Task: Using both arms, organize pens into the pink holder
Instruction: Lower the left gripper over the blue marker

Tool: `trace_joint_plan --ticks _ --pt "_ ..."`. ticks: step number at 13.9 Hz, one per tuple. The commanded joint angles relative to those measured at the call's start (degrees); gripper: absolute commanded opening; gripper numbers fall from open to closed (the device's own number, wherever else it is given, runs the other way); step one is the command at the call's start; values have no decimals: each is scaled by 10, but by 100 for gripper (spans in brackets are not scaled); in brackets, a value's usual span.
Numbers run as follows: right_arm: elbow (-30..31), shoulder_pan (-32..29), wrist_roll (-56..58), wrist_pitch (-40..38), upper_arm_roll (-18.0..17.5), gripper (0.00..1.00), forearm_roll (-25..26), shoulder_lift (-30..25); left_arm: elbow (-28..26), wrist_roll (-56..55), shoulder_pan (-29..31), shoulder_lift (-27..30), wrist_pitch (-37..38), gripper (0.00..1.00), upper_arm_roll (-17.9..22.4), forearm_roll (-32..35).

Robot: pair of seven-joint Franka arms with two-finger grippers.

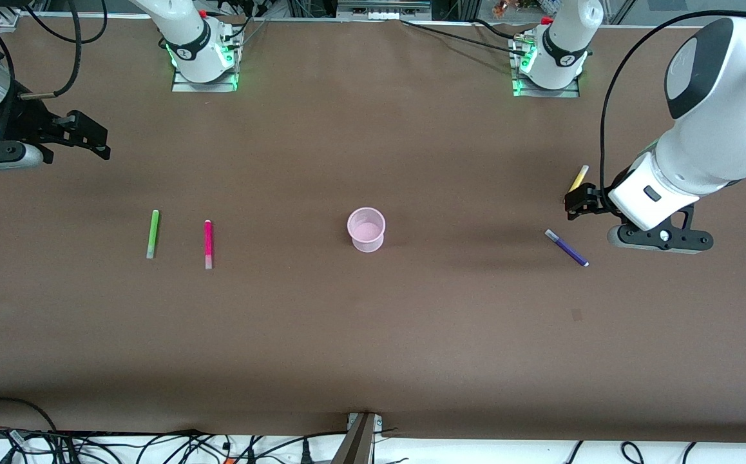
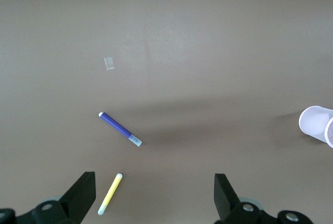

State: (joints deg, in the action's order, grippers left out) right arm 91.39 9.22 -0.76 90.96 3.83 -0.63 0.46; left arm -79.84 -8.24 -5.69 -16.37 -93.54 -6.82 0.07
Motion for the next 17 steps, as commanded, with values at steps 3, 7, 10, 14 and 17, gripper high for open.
trace_joint_plan --ticks 3,7,10,14,17 --pt "-9 3 7 -8 0 100 -2 5 4 13 8 7 1 100 8 -6" --pt "-9 8 7 -8 0 100 -2 6 4 42 10 17 2 100 11 -3" --pt "-11 9 7 -7 1 100 -3 14 4 121 35 17 4 100 9 -12" --pt "-23 15 7 -8 0 100 -2 20 4 122 56 17 5 100 8 -28" --pt "-23 15 6 -8 1 100 -2 20 4 120 61 14 4 100 10 -21"
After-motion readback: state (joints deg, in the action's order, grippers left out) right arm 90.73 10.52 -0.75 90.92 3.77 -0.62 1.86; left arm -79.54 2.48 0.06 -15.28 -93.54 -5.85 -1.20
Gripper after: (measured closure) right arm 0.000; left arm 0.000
